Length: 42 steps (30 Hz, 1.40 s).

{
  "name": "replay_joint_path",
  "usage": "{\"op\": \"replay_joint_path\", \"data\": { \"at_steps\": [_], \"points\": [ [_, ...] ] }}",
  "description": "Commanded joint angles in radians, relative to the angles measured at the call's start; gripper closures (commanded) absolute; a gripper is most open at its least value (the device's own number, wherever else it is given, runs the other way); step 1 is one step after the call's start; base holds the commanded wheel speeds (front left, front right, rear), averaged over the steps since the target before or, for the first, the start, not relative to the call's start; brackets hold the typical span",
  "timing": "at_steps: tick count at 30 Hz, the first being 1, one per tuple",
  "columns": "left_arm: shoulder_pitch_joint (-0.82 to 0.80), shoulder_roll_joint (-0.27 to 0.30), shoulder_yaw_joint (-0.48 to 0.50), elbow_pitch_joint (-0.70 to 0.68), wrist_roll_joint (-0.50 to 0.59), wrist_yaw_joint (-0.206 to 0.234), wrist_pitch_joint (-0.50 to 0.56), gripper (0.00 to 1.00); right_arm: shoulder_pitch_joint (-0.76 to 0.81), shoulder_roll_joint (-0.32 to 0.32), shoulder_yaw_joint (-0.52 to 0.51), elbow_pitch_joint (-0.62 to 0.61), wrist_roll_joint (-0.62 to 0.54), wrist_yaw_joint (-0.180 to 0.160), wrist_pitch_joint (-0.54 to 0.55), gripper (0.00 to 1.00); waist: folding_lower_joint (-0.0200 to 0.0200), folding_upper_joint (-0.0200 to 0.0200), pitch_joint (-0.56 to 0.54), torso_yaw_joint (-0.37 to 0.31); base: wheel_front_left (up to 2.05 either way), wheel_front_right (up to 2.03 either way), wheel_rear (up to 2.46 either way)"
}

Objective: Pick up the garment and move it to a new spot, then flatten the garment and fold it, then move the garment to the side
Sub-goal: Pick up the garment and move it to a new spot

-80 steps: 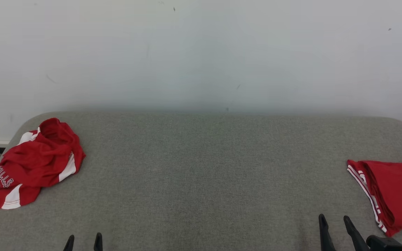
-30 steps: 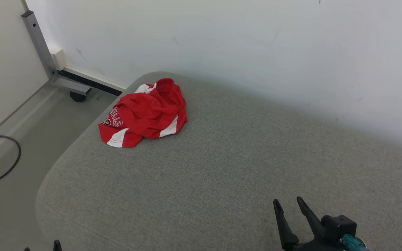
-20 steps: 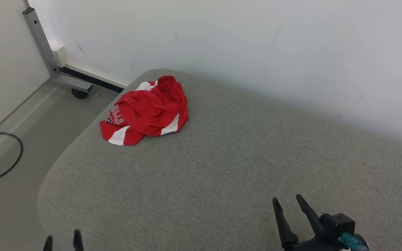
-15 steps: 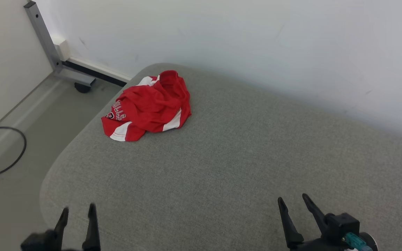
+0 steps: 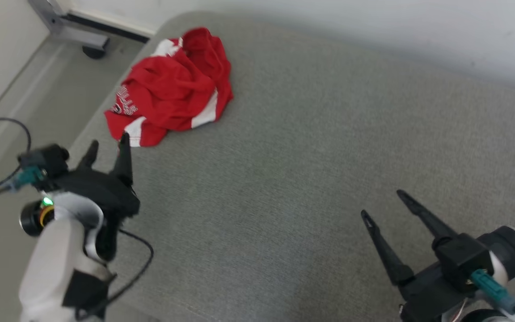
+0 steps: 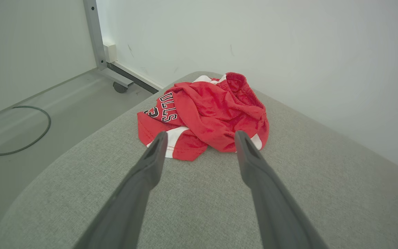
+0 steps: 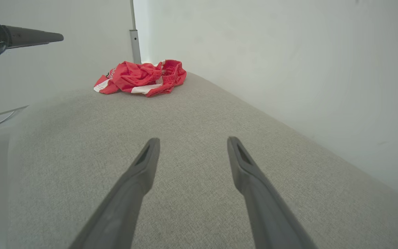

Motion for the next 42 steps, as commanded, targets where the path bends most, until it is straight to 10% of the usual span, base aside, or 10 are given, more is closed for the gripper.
{"op": "replay_joint_path", "data": {
  "at_steps": [1,19,29,30,42],
  "points": [
    [-0.042,0.001,0.008,0.024,-0.013,-0.001,0.007,0.0,-0.003,-0.018,-0.006,-0.027,0.01,-0.002,0.013,0.0,-0.0002,-0.0001,0.147,-0.08,0.0,0.0,0.0],
    [-0.373,0.081,0.044,0.354,-0.045,0.035,-0.03,0.0,0.202,-0.056,-0.113,-0.348,-0.031,-0.002,0.105,0.0,-0.0002,-0.0001,0.35,-0.262,0.0,0.0,0.0],
    [-0.427,0.125,0.066,0.499,-0.052,0.135,-0.032,0.0,0.255,-0.042,-0.155,-0.412,-0.058,-0.002,0.099,0.0,-0.0002,-0.0001,0.392,-0.329,0.0,0.0,0.0],
    [-0.427,0.122,0.057,0.511,-0.044,0.137,-0.034,1.0,0.258,-0.042,-0.158,-0.416,-0.06,-0.002,0.097,0.0,-0.0002,-0.0001,0.393,-0.33,0.0,0.0,0.0],
    [-0.411,0.202,0.008,0.556,-0.01,0.084,-0.064,1.0,0.172,-0.035,-0.054,-0.294,-0.028,-0.002,0.039,0.0,-0.0002,-0.0001,0.217,-0.363,0.0,0.0,0.0]
  ]
}}
